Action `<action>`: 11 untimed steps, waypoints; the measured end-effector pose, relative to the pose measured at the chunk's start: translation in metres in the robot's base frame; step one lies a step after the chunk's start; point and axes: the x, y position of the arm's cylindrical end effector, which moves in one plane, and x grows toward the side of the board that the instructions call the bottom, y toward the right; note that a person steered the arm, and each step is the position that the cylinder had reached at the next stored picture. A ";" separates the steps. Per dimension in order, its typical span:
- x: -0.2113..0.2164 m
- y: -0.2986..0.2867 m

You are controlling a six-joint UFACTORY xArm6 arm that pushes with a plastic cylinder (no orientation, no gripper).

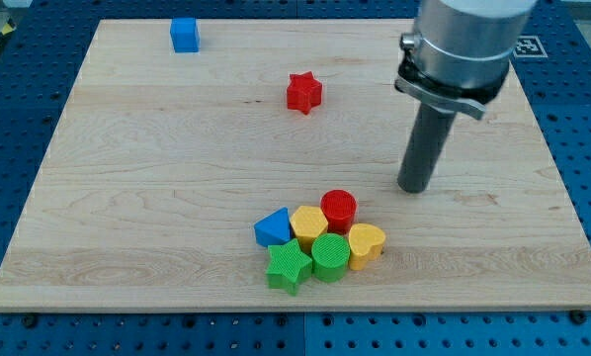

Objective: Separate the red circle yellow heart from the group of blocks

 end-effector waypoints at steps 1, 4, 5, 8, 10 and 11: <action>0.037 0.012; 0.102 -0.033; 0.100 -0.070; 0.059 -0.103; 0.035 -0.074; 0.020 -0.084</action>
